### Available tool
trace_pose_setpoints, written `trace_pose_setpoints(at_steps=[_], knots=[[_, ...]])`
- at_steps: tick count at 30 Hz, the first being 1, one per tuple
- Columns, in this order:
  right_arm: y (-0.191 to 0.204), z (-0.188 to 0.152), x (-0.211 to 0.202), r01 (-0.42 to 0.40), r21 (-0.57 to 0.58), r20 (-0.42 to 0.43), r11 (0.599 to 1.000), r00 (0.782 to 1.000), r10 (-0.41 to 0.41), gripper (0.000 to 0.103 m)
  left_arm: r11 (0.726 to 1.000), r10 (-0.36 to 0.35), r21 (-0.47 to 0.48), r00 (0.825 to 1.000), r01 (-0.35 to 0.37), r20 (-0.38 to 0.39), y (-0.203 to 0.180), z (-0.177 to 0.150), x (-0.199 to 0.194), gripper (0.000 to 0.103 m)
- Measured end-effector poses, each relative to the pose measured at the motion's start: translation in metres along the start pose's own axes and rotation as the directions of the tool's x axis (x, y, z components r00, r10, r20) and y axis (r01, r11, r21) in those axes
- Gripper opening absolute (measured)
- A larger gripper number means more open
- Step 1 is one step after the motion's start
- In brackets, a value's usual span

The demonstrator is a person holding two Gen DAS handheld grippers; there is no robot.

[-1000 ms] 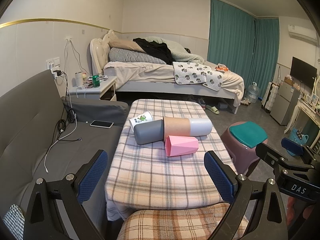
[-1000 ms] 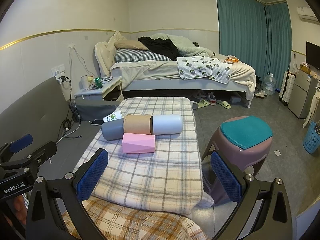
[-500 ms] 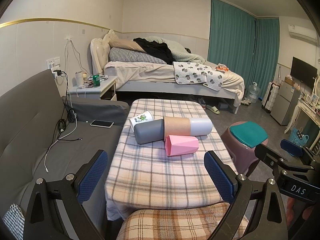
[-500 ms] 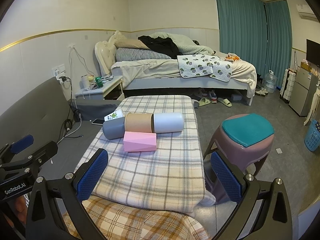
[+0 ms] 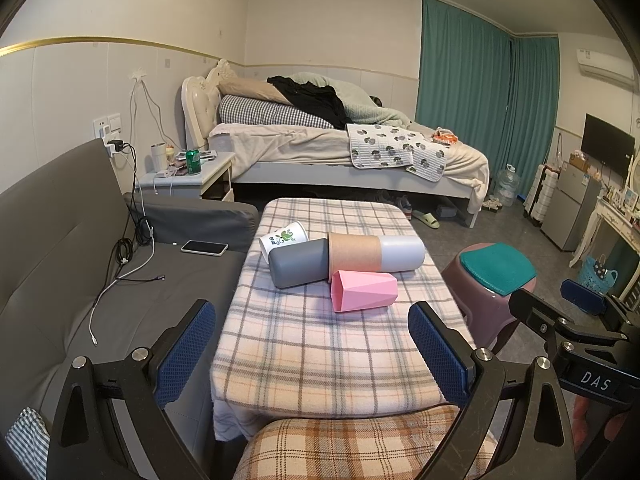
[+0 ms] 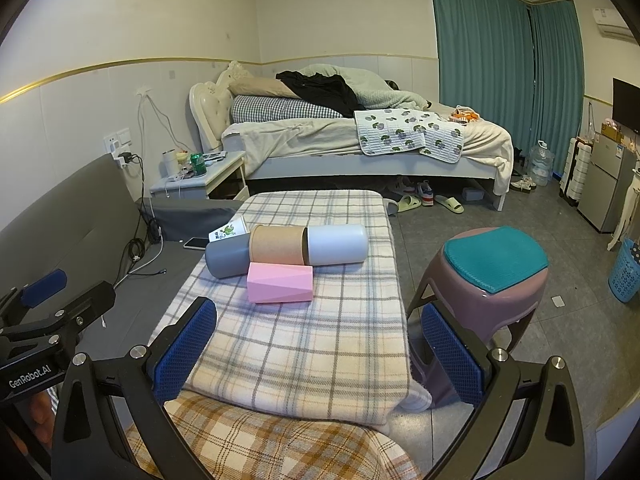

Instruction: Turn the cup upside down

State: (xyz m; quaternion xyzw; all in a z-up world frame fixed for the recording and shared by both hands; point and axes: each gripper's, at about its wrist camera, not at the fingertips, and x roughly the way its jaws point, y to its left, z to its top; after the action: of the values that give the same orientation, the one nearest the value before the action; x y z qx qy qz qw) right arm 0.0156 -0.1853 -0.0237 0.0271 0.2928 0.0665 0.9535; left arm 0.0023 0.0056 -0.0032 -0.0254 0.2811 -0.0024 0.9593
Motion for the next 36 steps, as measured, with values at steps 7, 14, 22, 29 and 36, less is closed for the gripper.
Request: trace_pose_setpoints(at_steps=[7,14,22,29,36], knots=[[-0.001,0.001,0.000,-0.001,0.003,0.001,1.000,1.000,0.001,0.103,1.000,0.002,0.000,1.000,-0.002,-0.001,0.001,0.000,0.001,0.100],[0.002,0.000,0.002,-0.007,0.000,-0.005,1.000,1.000,0.007,0.103,1.000,0.005,-0.008,1.000,-0.005,-0.016,0.005,-0.004,0.006,0.100],[0.008,0.013,0.017,-0.017,-0.014,-0.031,1.000,0.999,0.017,0.103,0.999,-0.007,0.045,1.000,0.008,-0.020,0.020,0.005,0.023,0.100],[0.028,0.040,0.050,-0.029,-0.057,-0.054,0.998,0.998,0.025,0.103,0.985,-0.046,0.167,0.998,0.053,-0.045,0.055,0.041,0.069,0.100],[0.057,0.071,0.104,-0.049,-0.097,-0.094,0.994,0.995,0.040,0.103,0.938,-0.062,0.335,0.995,0.084,-0.076,0.092,0.071,0.150,0.100]])
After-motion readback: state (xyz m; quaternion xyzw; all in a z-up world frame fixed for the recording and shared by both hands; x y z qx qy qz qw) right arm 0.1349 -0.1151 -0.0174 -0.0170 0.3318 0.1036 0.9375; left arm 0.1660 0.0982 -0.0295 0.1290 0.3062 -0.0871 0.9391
